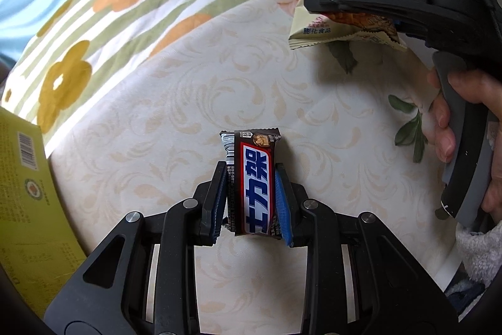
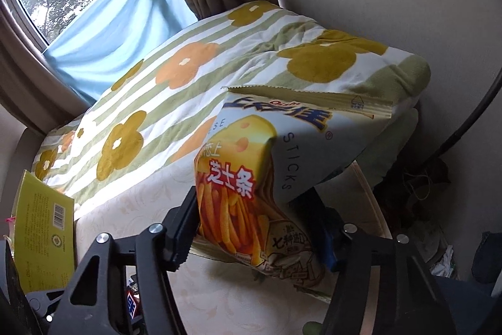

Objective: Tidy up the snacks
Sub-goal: 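Lift and carry the chocolate bar and cheese sticks bag over the box with both tools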

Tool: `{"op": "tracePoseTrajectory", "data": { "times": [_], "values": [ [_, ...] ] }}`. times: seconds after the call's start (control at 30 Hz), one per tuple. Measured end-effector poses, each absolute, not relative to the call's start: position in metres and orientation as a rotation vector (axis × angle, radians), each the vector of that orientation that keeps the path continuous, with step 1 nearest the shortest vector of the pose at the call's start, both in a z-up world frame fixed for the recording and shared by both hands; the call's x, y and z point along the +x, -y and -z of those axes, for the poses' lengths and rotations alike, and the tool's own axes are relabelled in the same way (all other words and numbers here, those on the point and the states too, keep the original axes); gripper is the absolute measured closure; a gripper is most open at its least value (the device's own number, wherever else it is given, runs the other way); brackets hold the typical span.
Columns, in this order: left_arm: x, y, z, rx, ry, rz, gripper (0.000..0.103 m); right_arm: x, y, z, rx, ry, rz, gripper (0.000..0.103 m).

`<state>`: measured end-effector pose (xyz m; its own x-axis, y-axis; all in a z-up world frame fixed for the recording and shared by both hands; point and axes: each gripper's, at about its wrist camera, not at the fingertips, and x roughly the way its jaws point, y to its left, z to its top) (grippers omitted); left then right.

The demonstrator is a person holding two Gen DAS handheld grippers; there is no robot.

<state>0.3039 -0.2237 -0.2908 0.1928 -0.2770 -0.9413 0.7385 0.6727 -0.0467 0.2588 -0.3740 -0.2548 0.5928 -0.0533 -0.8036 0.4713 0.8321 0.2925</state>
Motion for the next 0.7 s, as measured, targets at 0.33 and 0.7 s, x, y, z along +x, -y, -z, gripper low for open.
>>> {"op": "tracePoseTrajectory", "data": {
  "times": [0.33, 0.7],
  "values": [
    [0.299, 0.221, 0.262, 0.401, -1.126, 0.699, 0.078, 0.253, 0.368, 0.220, 0.438, -0.860, 0.241, 0.045],
    [0.283, 0.207, 0.175, 0.235, -0.983, 0.573, 0.077, 0.229, 0.365, 0.138, 0.323, -0.774, 0.096, 0.045]
  ]
}}
